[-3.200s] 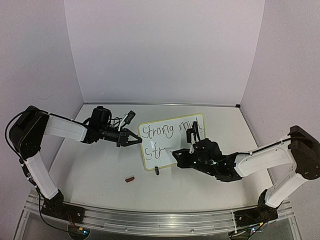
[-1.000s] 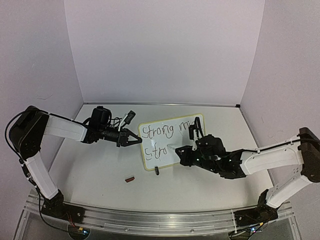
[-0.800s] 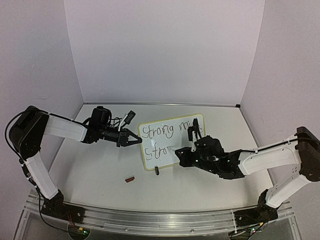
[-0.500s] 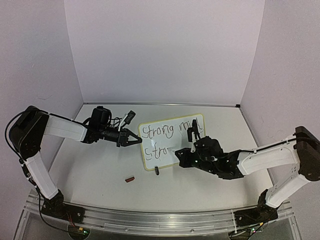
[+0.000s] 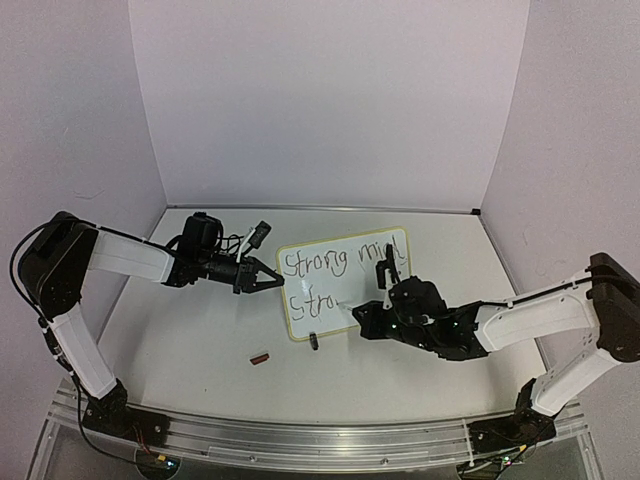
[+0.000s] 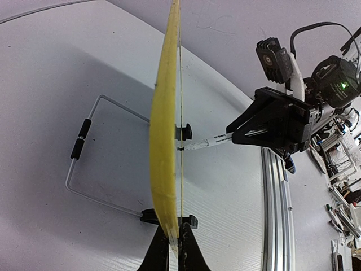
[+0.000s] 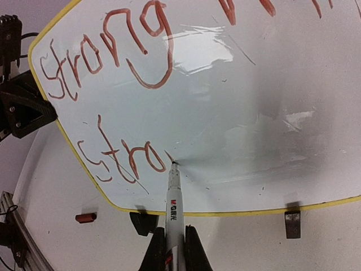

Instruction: Write a sentence on the whiteboard

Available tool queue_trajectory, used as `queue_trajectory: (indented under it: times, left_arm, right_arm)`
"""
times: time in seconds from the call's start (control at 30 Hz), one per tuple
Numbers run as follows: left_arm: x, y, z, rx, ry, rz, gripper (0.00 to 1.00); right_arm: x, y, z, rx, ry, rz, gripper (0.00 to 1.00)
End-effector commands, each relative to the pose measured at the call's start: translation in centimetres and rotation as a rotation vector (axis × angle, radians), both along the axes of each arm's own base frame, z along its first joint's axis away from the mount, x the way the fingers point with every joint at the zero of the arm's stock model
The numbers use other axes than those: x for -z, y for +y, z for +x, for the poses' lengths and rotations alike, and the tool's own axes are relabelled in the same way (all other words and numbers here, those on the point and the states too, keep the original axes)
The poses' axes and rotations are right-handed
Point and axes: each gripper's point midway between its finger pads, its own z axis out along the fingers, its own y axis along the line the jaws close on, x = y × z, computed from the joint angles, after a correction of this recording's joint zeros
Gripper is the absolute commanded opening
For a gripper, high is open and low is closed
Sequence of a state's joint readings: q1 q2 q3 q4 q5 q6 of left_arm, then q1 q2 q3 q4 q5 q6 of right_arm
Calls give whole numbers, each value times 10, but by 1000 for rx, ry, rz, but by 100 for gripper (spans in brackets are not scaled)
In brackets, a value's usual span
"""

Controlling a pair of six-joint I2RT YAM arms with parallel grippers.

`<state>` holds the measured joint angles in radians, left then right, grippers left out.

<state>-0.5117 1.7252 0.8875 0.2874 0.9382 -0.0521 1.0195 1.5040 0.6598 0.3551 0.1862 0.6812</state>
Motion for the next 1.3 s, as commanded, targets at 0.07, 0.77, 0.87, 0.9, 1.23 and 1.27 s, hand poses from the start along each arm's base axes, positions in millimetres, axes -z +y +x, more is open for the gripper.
queue_trajectory:
  times: [0.07, 0.77, 0.87, 0.9, 1.23, 1.27]
  left_arm:
    - [7, 3, -6, -2, -14, 36, 0]
    - [5, 4, -7, -1, -19, 33, 0]
    - [4, 3, -7, -1, -20, 32, 0]
    - [4, 3, -7, -1, -20, 31, 0]
    - [3, 4, -7, -3, -23, 31, 0]
    - [3, 4, -7, -2, -23, 31, 0]
  right_arm:
    - [7, -4, 2, 19, 16, -20, 0]
    - [-30, 2, 25, 70, -91, 4, 0]
    - [-28, -3, 24, 85, -85, 4, 0]
    - [-27, -4, 24, 89, -82, 4, 0]
    - [-15, -19, 18, 127, -44, 1, 0]
    - [-13, -21, 17, 128, -41, -2, 0]
